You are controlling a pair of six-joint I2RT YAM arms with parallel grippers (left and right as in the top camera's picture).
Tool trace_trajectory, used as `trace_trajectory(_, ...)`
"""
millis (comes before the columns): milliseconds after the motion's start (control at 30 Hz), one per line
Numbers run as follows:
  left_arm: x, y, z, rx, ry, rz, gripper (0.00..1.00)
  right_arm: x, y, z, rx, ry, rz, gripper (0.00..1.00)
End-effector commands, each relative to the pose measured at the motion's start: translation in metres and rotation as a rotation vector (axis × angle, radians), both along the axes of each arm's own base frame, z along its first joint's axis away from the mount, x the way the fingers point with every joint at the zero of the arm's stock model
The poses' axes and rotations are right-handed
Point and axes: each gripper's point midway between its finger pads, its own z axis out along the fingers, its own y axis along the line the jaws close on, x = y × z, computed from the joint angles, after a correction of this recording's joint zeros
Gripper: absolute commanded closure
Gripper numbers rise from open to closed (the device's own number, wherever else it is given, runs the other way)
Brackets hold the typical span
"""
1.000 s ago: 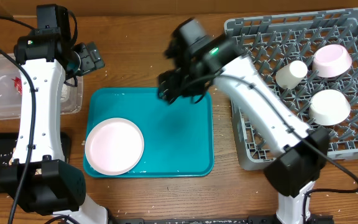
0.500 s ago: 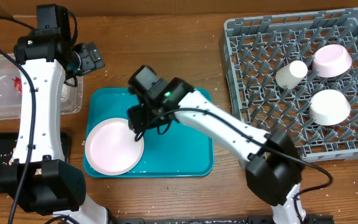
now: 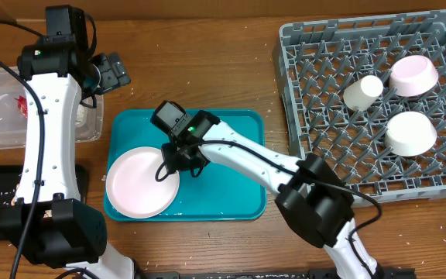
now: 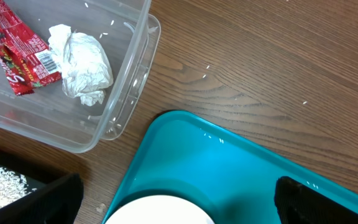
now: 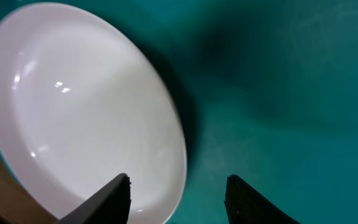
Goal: Sort waste into correct bins and load items into the dishwasher
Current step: 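Swing the right gripper left over the pink plate on the teal tray, then lower the right gripper to the pink plate's edge and grip it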
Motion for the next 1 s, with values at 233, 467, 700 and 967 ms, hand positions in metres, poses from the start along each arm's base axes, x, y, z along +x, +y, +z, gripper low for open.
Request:
trace_trajectory(233, 0.001, -0.004, 0.005, 0.002, -0.013, -0.027, 0.00, -0.003, -0.002, -0.032, -0.050, 0.048, -0.062, 0.55)
trace_trajectory(467, 0.001, -0.004, 0.005, 0.002, -0.013, -0.027, 0.00, -0.005, -0.009, -0.043, -0.096, 0.063, -0.105, 0.67)
trace_trajectory(700, 0.001, -0.004, 0.005, 0.002, -0.013, -0.027, 0.00, 0.000, -0.022, -0.046, -0.156, 0.044, -0.153, 0.78)
trace_trajectory(967, 0.001, -0.004, 0.005, 0.002, -0.013, -0.027, 0.00, 0.021, -0.058, -0.038, -0.275, 0.003, -0.260, 0.88)
